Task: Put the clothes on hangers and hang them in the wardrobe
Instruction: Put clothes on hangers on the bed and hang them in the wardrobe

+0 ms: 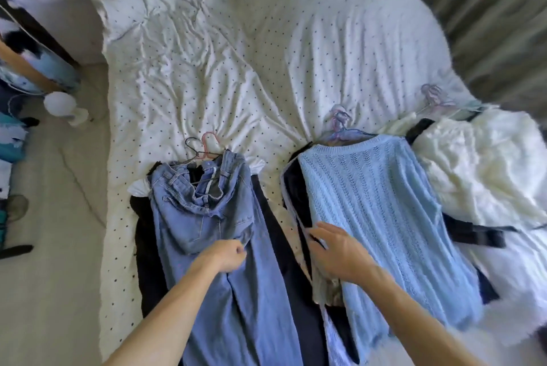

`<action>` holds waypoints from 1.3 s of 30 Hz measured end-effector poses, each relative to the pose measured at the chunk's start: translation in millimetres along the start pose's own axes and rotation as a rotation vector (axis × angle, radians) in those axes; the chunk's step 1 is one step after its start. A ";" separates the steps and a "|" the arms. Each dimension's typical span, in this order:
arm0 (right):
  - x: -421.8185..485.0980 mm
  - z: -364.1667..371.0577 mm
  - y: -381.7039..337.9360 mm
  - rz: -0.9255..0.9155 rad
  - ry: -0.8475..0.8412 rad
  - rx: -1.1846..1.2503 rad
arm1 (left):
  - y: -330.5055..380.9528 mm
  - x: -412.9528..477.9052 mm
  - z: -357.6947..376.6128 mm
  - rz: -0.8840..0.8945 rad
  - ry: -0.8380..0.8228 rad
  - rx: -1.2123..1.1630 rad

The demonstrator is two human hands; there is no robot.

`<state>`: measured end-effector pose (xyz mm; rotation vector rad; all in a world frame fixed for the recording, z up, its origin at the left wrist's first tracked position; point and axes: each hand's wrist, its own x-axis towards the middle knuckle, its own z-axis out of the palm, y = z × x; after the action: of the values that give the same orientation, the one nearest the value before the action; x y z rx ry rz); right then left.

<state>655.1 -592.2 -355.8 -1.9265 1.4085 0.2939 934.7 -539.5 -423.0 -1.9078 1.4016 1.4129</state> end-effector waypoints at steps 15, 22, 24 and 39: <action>-398.4 -138.9 309.3 0.438 0.903 0.142 | 529.2 -171.9 87.7 0.874 0.483 0.581; -591.2 -90.6 435.2 0.833 1.186 0.313 | 741.8 -251.7 254.3 1.303 0.429 0.824; -639.0 -72.5 452.4 0.953 1.245 0.348 | 787.9 -275.9 301.6 1.403 0.382 0.887; -865.2 83.6 435.4 1.932 1.484 0.520 | 955.4 -451.8 663.1 2.187 -0.286 1.236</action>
<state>-43.6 36.6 -107.6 0.5822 3.2574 -0.7855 -221.6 -224.7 -75.6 1.0897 2.8803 0.4684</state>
